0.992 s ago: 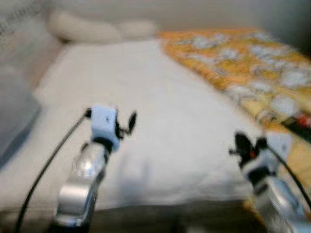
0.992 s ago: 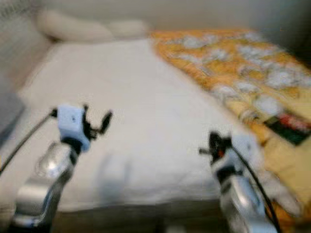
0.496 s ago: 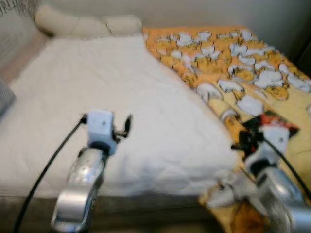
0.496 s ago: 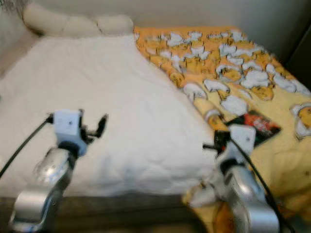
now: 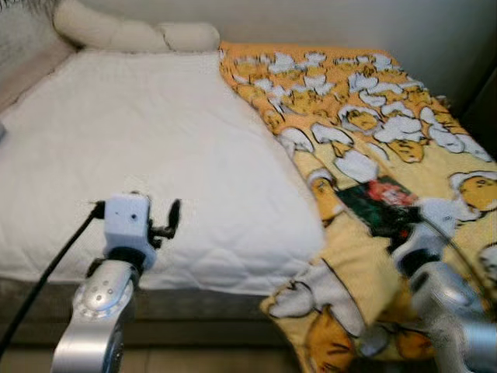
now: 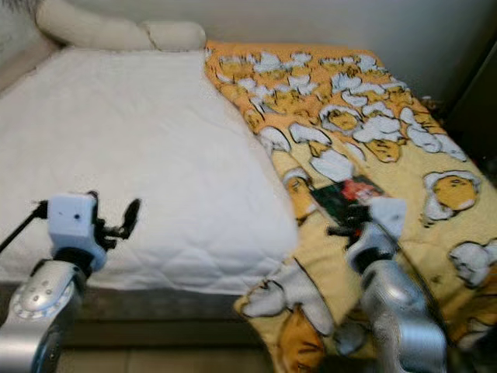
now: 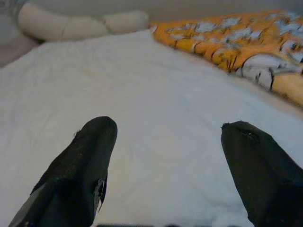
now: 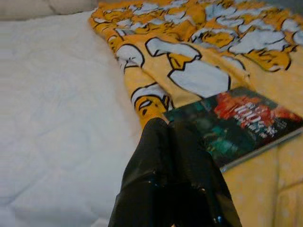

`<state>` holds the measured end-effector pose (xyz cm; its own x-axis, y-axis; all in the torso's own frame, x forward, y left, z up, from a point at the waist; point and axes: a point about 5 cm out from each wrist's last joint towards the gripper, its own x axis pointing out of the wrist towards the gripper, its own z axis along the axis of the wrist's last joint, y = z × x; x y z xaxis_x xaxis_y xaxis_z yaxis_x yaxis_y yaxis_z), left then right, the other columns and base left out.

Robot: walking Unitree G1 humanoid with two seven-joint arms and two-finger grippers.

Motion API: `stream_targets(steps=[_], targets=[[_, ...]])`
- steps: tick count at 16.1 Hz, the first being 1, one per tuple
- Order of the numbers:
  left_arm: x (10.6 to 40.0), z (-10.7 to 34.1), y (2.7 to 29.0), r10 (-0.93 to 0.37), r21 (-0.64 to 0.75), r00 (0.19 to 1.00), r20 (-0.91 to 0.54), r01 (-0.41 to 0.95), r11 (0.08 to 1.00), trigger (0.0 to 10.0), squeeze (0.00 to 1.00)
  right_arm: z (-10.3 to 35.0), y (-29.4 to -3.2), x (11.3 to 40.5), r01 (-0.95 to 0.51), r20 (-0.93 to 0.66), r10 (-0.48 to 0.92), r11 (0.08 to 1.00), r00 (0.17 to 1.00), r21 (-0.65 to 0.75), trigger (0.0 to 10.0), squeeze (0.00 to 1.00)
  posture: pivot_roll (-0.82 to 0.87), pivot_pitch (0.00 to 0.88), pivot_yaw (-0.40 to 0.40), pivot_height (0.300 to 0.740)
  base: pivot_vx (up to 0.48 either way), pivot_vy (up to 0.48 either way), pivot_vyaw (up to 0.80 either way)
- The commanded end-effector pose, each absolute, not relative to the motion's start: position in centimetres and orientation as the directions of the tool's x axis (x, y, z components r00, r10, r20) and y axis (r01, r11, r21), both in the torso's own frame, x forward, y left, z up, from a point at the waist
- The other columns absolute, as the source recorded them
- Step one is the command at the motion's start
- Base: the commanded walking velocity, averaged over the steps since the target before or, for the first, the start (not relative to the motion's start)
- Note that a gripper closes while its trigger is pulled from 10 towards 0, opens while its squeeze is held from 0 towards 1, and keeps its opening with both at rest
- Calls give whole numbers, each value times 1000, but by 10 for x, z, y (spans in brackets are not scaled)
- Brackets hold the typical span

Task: Clean up the room

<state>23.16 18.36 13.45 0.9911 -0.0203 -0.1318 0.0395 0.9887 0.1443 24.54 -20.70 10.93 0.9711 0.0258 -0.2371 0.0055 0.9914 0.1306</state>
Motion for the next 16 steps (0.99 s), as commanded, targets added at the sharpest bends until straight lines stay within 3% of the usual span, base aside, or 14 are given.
stream_targets(steps=[1,6,9,16], targets=[[235,137,178,-36,105,991,-125,49,993,10000,137,113,-209,247,10,-224,21,990,974,139,10000,0,-63,0,7,740,0,0,0],[244,140,164,-101,73,989,-109,110,991,10000,196,115,-205,240,32,-228,6,986,974,164,10000,0,-87,0,26,740,0,0,0],[246,139,161,-110,58,988,-110,117,991,10000,231,114,-207,240,48,-243,-9,987,970,154,10000,0,-98,0,32,740,266,0,-800],[245,138,166,-84,35,990,-111,88,995,10000,278,119,-204,254,-16,-236,49,990,970,142,10000,0,-90,0,14,740,307,0,0]])
